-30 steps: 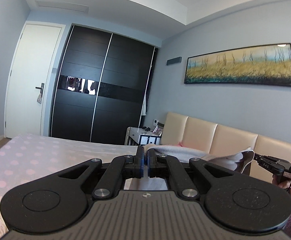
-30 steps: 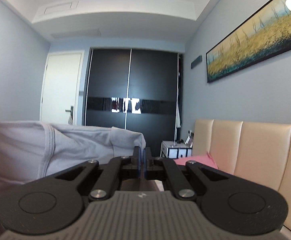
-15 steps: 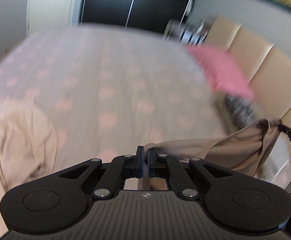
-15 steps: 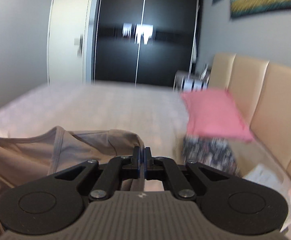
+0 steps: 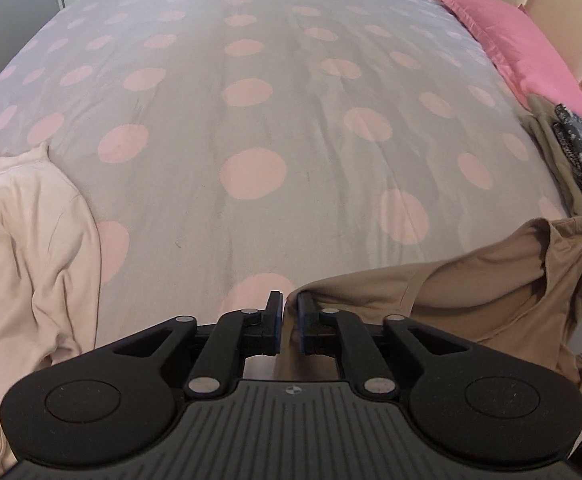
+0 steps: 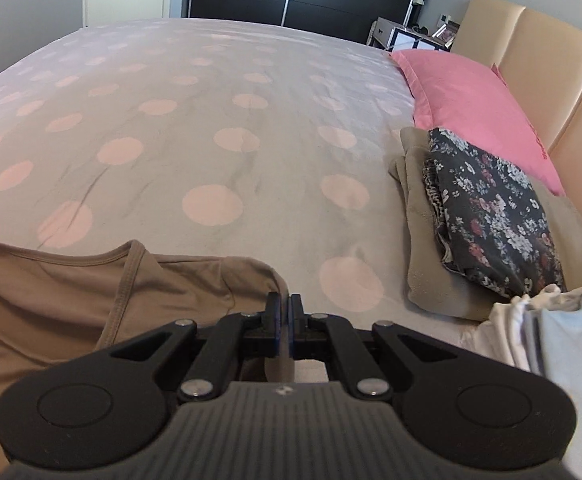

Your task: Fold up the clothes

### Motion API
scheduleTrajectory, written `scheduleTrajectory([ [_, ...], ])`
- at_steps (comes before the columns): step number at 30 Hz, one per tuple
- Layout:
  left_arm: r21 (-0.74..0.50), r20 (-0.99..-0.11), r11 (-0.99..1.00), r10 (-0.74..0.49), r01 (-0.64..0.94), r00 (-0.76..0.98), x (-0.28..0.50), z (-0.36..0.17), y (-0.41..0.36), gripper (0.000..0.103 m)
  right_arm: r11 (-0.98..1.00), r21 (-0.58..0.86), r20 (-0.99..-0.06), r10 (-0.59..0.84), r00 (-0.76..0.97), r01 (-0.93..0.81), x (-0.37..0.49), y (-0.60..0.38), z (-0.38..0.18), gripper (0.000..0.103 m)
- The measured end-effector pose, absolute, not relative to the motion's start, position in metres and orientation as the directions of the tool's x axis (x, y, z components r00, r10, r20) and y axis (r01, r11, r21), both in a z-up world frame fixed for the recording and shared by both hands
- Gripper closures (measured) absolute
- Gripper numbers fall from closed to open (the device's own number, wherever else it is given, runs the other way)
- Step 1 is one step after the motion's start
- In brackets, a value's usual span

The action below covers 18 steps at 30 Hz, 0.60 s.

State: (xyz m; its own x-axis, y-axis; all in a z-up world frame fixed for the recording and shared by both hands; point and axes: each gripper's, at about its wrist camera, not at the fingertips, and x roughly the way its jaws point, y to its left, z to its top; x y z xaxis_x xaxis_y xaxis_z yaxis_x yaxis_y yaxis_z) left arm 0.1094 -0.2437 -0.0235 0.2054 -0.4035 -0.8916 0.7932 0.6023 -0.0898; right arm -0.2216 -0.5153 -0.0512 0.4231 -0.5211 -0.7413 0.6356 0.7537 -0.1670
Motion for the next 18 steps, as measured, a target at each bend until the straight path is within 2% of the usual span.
scheduleTrajectory([
  [1, -0.077, -0.893, 0.597, -0.397, 0.798, 0.211, 0.11, -0.026, -0.245, 0.095, 0.751, -0.166, -0.745, -0.52, 0.417, 0.639, -0.22, -0.518, -0.054, 0.089],
  [3, -0.056, -0.893, 0.578, -0.393, 0.814, 0.218, 0.11, -0.029, -0.242, 0.091, 0.75, -0.169, -0.75, -0.519, 0.411, 0.639, -0.218, -0.522, -0.059, 0.084],
  [9, -0.037, -0.877, 0.499, -0.431, 0.866, 0.211, 0.102, -0.037, -0.241, 0.085, 0.765, -0.18, -0.76, -0.507, 0.407, 0.618, -0.213, -0.53, -0.065, 0.084],
  [13, 0.092, -0.845, 0.301, -0.48, 0.949, 0.234, 0.073, -0.041, -0.257, 0.085, 0.763, -0.164, -0.77, -0.495, 0.403, 0.625, -0.207, -0.535, -0.066, 0.081],
  [18, 0.236, -0.843, 0.092, -0.476, 0.967, 0.251, 0.048, -0.063, -0.273, 0.085, 0.785, -0.161, -0.774, -0.476, 0.418, 0.598, -0.204, -0.534, -0.069, 0.076],
])
